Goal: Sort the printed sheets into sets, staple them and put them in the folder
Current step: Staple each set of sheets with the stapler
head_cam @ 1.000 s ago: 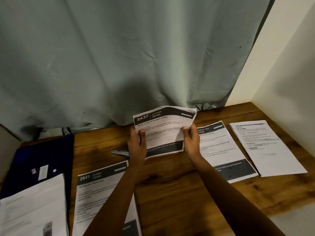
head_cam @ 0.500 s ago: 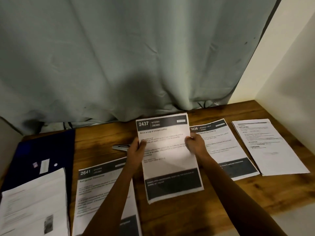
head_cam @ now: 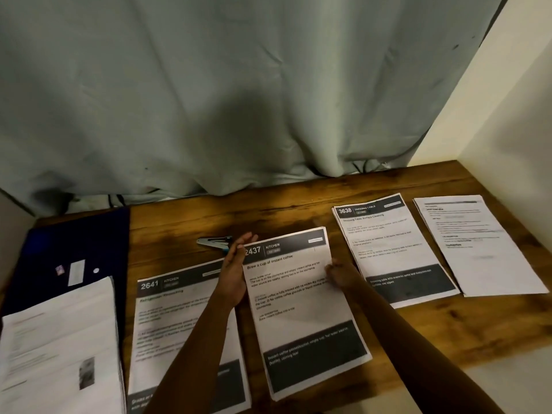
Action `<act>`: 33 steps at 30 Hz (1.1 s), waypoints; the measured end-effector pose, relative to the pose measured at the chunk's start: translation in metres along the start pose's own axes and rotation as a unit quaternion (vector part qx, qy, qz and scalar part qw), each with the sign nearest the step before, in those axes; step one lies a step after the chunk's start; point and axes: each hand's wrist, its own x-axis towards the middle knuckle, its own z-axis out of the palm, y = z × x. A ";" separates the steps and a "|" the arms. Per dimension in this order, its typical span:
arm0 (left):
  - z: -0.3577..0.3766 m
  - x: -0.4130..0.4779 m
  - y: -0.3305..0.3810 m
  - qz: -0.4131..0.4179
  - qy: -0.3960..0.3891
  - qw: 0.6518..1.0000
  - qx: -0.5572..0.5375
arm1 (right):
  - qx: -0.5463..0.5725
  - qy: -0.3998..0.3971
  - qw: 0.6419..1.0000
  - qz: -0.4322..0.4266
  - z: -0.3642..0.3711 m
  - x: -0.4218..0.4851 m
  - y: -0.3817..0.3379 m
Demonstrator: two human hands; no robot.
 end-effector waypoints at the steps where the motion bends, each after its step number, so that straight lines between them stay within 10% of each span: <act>1: -0.001 0.001 -0.002 0.001 0.007 1.000 -0.001 | 0.002 0.001 1.000 0.001 0.001 0.000 0.001; 10: -0.005 0.001 -0.015 0.010 0.063 0.998 0.021 | -0.015 0.042 0.999 0.001 0.010 0.004 -0.006; 15: -0.006 -0.003 -0.016 -0.007 0.088 0.996 0.014 | -0.232 0.231 0.920 -0.217 0.025 0.006 -0.039; 18: -0.007 -0.006 -0.018 -0.005 0.094 0.996 0.011 | -0.283 0.142 0.879 -0.356 0.034 0.014 -0.066; 33: -0.027 -0.016 -0.019 0.028 0.163 0.977 0.137 | -0.257 0.030 0.904 -0.339 0.062 0.038 -0.086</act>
